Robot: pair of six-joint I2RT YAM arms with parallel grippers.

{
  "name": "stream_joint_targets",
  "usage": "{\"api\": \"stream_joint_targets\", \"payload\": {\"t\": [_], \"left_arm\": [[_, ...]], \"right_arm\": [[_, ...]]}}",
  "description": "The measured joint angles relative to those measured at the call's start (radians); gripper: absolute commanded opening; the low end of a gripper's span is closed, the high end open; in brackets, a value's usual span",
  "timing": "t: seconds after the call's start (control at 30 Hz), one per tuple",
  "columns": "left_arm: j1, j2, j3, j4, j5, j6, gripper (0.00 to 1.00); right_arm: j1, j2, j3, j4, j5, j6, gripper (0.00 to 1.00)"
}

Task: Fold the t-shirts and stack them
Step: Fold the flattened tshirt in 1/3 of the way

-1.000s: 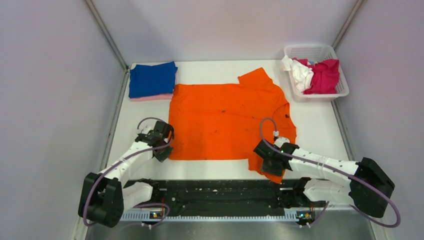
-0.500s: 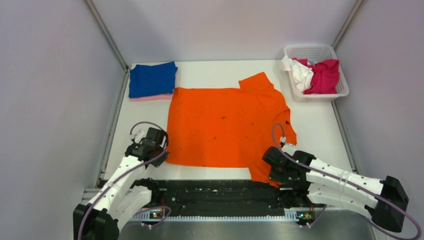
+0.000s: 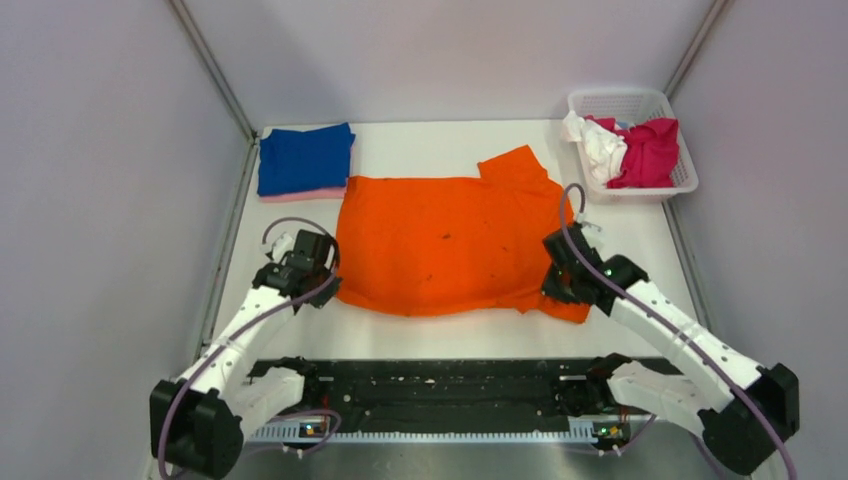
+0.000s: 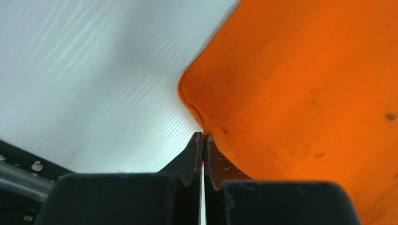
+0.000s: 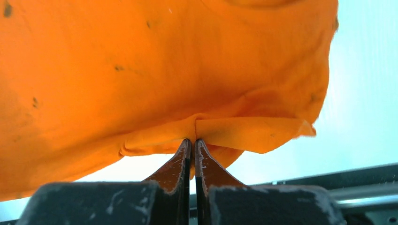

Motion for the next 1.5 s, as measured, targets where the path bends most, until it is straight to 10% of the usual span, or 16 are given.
{"api": "stream_joint_targets", "payload": {"t": [0.4,0.47,0.57,0.6,0.73,0.87,1.1,1.5], "left_arm": [[0.1,0.402,0.22,0.145,-0.012,0.072,0.0],[0.11,0.483,0.26,0.162,-0.009,0.08,0.22],[0.134,0.589,0.322,0.184,-0.01,0.095,0.92],[0.144,0.611,0.34,0.188,-0.01,0.099,0.98],[0.177,0.658,0.42,0.179,-0.01,0.108,0.99],[0.183,0.642,0.463,0.173,-0.002,0.129,0.99],[0.182,0.598,0.445,0.18,0.137,0.171,0.99],[0.181,0.522,0.426,0.18,0.218,0.205,0.99]], "right_arm": [[-0.27,0.424,0.208,0.298,-0.121,-0.321,0.02],[-0.311,0.506,0.24,0.361,-0.163,-0.354,0.14],[-0.36,0.683,0.339,0.446,-0.227,-0.42,0.42],[-0.369,0.748,0.391,0.458,-0.232,-0.443,0.5],[-0.38,0.916,0.574,0.497,-0.218,-0.511,0.87],[-0.378,0.834,0.518,0.545,-0.222,-0.548,0.98],[-0.347,0.526,0.166,0.66,-0.37,-0.483,0.99],[-0.261,0.793,0.255,0.795,-0.409,-0.319,0.99]]}}
